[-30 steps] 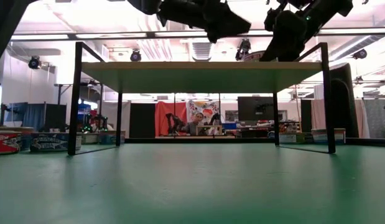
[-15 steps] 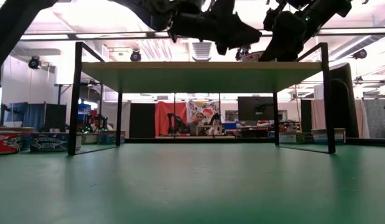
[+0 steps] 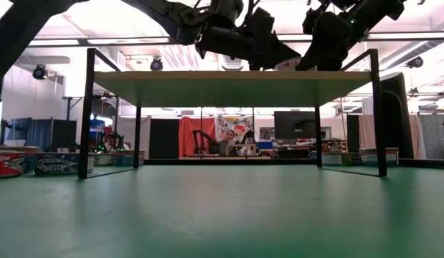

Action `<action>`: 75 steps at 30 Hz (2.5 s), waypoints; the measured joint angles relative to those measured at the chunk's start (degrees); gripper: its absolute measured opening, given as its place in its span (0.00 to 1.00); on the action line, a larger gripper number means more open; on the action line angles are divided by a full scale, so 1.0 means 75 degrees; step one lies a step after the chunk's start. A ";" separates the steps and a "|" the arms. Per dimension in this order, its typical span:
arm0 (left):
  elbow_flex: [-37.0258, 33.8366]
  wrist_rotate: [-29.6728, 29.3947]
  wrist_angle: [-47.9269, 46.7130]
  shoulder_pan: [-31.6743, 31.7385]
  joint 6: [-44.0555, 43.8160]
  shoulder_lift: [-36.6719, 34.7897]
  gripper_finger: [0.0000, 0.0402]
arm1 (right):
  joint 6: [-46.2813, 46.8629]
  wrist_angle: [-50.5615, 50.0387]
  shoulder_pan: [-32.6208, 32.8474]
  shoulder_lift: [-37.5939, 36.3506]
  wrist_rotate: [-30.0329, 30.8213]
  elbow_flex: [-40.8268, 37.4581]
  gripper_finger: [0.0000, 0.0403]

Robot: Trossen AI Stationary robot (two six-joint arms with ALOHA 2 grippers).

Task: Stack canned seafood by type on shelf
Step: Stack the green tuna can on top of the green tuna can on the shelf

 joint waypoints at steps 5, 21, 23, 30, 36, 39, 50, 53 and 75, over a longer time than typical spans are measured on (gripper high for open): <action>0.0000 0.0000 -0.0004 0.0006 0.0033 -0.0005 0.31 | 0.0125 0.0020 0.0000 0.0000 0.0003 0.0000 0.99; 0.0032 0.0181 -0.0433 -0.0009 0.0083 0.0223 0.31 | -0.0135 0.0110 0.0003 0.0449 0.0143 0.0032 0.99; 0.0036 0.0187 -0.0572 -0.0009 0.0136 0.0220 0.31 | -0.0157 0.0072 0.0003 0.0389 0.0152 0.0029 0.99; 0.0032 0.0195 -0.0787 -0.0009 0.0231 0.0220 0.31 | -0.0275 -0.0023 0.0003 0.0245 0.0133 0.0015 0.99; 0.0026 0.0163 -0.0897 -0.0009 0.0324 0.0220 0.31 | -0.0258 -0.0038 0.0003 0.0248 0.0122 0.0015 0.99; 0.0026 0.0151 -0.0921 -0.0009 0.0330 0.0220 0.31 | -0.0184 -0.0062 0.0003 0.0248 0.0086 0.0015 0.99; 0.0006 0.0147 -0.1072 -0.0009 0.0354 0.0220 0.31 | 0.0126 -0.0425 0.0006 0.0230 0.0051 0.0032 0.99; -0.0020 0.0149 -0.1081 -0.0009 0.0354 0.0217 0.31 | 0.0111 -0.0516 0.0006 0.0230 0.0038 0.0029 0.99; 0.0012 0.0134 -0.1475 -0.0006 0.0310 0.0194 0.31 | -0.0382 -0.0581 0.0006 0.0038 -0.0294 0.0006 0.99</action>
